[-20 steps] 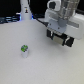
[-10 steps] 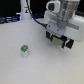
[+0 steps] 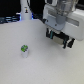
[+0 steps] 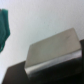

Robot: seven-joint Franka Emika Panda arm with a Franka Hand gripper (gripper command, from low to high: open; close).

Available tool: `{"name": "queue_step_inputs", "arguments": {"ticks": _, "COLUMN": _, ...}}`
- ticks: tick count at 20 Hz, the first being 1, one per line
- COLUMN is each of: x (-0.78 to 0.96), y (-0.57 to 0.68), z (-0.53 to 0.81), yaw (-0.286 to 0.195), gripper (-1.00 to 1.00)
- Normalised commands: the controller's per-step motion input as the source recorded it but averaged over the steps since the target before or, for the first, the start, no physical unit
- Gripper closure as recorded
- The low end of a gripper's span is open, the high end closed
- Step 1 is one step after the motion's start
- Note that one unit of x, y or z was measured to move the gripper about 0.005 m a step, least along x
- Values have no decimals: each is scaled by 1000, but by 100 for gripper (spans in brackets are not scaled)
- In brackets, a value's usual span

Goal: Open the kcup holder, insert the kcup into the holder, and close the kcup holder

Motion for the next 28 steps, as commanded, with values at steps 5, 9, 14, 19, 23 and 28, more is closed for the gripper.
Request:
{"name": "queue_step_inputs", "arguments": {"ticks": 5, "x": -6, "y": -349, "z": 337, "yaw": -299, "gripper": -100}}
{"name": "queue_step_inputs", "arguments": {"ticks": 9, "x": -22, "y": -355, "z": 275, "yaw": -301, "gripper": -100}}
{"name": "queue_step_inputs", "arguments": {"ticks": 14, "x": -27, "y": -411, "z": 109, "yaw": -298, "gripper": -100}}
{"name": "queue_step_inputs", "arguments": {"ticks": 19, "x": -81, "y": -446, "z": 19, "yaw": -292, "gripper": -100}}
{"name": "queue_step_inputs", "arguments": {"ticks": 23, "x": -158, "y": -444, "z": -2, "yaw": -292, "gripper": -100}}
{"name": "queue_step_inputs", "arguments": {"ticks": 28, "x": -212, "y": -441, "z": -61, "yaw": -293, "gripper": -100}}
